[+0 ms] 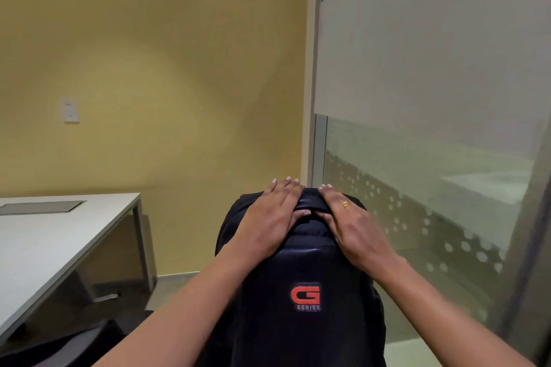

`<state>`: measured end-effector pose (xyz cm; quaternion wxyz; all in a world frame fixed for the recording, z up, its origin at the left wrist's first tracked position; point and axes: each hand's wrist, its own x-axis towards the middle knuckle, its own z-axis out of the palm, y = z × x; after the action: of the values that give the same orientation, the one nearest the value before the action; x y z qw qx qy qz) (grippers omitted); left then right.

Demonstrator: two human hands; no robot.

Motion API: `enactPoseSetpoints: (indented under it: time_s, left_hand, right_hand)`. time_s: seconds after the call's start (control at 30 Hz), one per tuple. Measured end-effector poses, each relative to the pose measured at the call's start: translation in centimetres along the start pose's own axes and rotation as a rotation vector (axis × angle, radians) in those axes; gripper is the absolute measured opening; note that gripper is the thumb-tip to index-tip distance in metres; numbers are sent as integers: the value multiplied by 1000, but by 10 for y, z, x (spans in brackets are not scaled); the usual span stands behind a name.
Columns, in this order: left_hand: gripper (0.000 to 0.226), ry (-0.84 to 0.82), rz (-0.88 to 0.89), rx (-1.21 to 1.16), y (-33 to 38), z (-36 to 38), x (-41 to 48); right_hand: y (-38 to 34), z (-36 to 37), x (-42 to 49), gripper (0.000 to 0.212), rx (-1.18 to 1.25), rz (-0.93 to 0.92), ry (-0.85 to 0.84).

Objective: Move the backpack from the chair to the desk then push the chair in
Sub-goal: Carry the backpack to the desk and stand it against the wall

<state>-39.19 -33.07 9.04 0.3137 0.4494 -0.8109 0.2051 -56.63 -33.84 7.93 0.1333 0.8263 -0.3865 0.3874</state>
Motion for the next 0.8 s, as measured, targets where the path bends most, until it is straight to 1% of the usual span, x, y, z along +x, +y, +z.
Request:
enactPoseSetpoints:
  time_s: [0.2, 0.37, 0.47, 0.6, 0.7, 0.8]
  left_hand:
    - [51, 22, -14, 27, -48, 42, 55]
    - [50, 15, -67, 24, -88, 84, 98]
    - [50, 17, -105, 53, -117, 111, 118]
    - [48, 12, -187, 104, -162, 145, 139]
    - [51, -35, -265, 117, -196, 166, 156]
    - [51, -27, -353, 125, -228, 179, 168]
  right_hand:
    - [55, 41, 60, 45, 31, -28, -6]
    - [107, 88, 108, 46, 54, -39, -6]
    - [136, 123, 139, 44, 81, -83, -26]
    - [168, 176, 182, 41, 104, -182, -53]
    - [189, 210, 215, 40, 168, -226, -57]
    - [200, 242, 249, 38, 220, -285, -55]
